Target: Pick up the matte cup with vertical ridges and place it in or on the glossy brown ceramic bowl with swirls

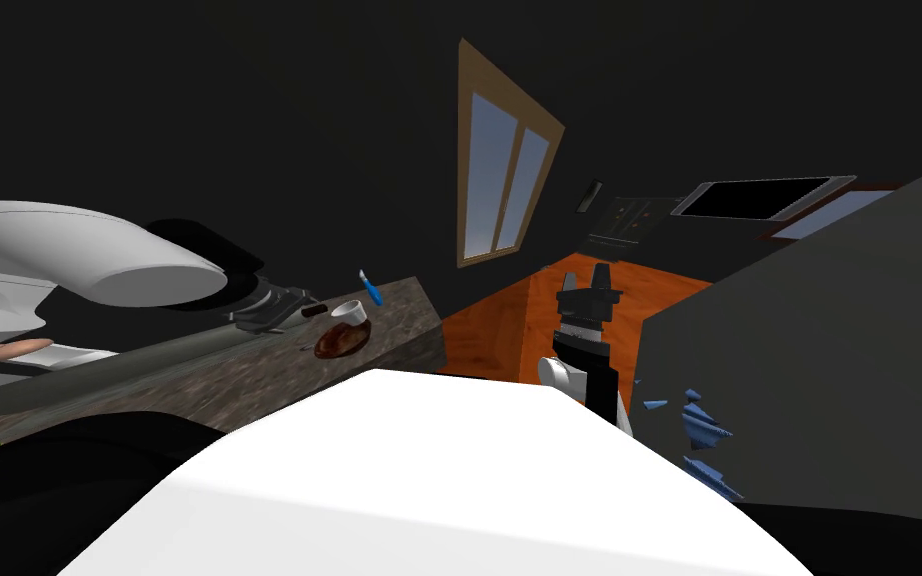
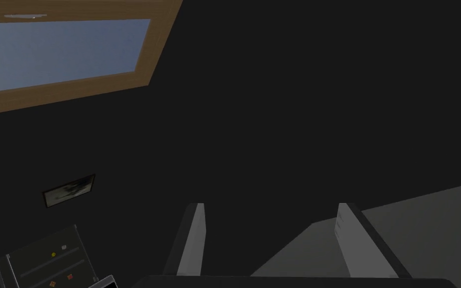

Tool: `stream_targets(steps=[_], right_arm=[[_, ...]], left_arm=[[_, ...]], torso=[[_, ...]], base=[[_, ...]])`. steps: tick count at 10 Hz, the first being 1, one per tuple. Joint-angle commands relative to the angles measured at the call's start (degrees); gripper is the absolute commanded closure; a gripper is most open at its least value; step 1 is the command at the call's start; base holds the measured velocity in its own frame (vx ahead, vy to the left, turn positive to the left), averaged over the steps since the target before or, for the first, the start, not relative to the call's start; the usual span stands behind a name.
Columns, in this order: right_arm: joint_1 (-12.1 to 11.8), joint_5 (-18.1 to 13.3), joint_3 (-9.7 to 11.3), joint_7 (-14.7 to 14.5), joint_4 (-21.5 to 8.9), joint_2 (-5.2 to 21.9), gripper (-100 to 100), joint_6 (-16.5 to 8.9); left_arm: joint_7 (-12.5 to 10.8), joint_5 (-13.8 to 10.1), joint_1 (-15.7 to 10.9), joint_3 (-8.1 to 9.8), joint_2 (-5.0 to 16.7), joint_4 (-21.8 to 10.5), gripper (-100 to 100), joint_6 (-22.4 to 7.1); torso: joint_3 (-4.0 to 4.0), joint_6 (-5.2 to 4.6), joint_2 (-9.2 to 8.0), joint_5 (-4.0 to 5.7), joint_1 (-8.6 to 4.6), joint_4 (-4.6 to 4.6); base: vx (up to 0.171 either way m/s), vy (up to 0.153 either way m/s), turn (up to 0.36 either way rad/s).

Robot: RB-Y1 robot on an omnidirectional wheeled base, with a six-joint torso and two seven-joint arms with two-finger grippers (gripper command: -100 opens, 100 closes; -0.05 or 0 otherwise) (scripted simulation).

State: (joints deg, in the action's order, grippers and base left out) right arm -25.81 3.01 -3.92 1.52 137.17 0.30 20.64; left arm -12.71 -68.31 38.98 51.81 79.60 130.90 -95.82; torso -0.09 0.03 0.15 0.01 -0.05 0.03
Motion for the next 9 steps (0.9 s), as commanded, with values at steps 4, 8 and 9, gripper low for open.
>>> stream_targets(steps=[4,8,9], right_arm=[[0.0,0.0,0.0,0.0,0.0,0.0,0,0.0],[0.0,0.0,0.01,0.0,0.0,0.0,0,0.0],[0.0,0.0,0.0,0.0,0.0,0.0,0,0.0]], left_arm=[[-1.51,-4.84,-1.02,4.53,2.35,1.34,-100,-3.97],[-2.32,-6.33,-1.26,6.03,2.84,2.36,0,-5.37],[-2.31,-6.32,-1.25,6.01,2.84,2.35,0,-5.35]], torso=[[0.03,0.0,-0.06,0.04,-0.17,-0.01],[0.05,0.0,-0.08,0.02,-0.15,-0.02],[0.05,0.0,-0.08,0.02,-0.14,-0.02]], base=[[0.006,-0.002,0.019],[0.0,0.0,0.0],[0.0,0.0,0.0]])
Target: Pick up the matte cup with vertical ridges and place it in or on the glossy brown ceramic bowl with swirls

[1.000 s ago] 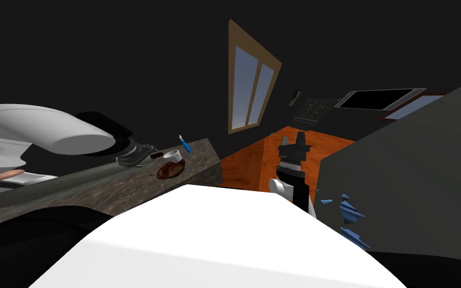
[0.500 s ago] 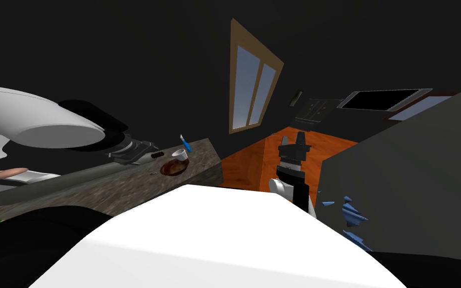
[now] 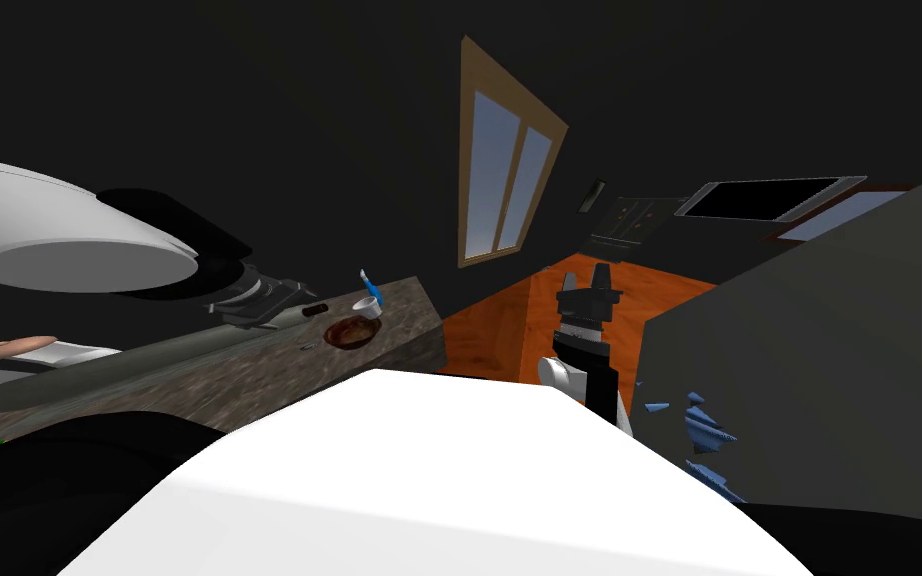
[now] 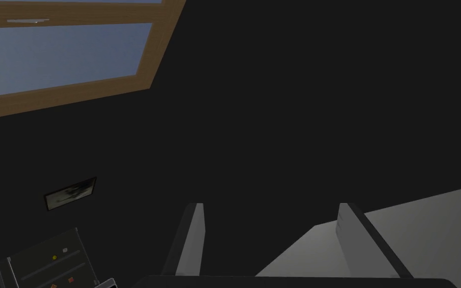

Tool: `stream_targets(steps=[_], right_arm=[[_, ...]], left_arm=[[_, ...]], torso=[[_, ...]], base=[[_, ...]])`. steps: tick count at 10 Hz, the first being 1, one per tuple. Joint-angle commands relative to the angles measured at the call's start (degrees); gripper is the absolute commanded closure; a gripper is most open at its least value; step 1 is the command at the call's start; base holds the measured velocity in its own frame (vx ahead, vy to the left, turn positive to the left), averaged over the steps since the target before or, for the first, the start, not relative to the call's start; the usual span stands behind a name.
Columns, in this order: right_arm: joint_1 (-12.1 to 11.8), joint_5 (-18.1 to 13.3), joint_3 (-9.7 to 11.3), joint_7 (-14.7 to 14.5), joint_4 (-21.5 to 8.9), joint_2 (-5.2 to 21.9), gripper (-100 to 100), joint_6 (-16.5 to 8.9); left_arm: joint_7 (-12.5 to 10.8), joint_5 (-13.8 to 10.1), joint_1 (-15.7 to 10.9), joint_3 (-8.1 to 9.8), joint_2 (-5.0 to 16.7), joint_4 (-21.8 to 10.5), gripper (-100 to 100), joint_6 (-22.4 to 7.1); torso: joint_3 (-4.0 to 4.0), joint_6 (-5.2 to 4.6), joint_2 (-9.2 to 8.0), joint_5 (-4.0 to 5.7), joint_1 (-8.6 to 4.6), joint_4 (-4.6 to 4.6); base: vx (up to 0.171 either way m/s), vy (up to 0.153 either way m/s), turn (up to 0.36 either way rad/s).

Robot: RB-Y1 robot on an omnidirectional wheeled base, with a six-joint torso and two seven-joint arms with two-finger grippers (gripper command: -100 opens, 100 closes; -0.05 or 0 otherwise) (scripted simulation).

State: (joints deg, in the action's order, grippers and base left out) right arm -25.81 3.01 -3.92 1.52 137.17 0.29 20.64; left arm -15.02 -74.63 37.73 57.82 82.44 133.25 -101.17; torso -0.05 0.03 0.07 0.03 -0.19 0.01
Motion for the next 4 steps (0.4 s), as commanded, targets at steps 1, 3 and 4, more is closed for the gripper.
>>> stream_targets(steps=[1,3,4], right_arm=[[0.0,0.0,0.0,0.0,0.0,0.0,0,0.0],[0.0,0.0,0.0,0.0,0.0,0.0,0,0.0],[0.0,0.0,0.0,0.0,0.0,0.0,0,0.0]], left_arm=[[0.0,0.0,0.0,0.0,0.0,0.0,0,0.0],[0.0,0.0,0.0,0.0,0.0,0.0,0,0.0],[0.0,0.0,0.0,0.0,0.0,0.0,0,0.0]], torso=[[0.0,0.0,0.0,0.0,0.0,0.0],[0.0,0.0,0.0,0.0,0.0,0.0],[0.0,0.0,0.0,0.0,0.0,0.0]], base=[[0.0,0.0,0.0],[0.0,0.0,0.0],[0.0,0.0,0.0]])
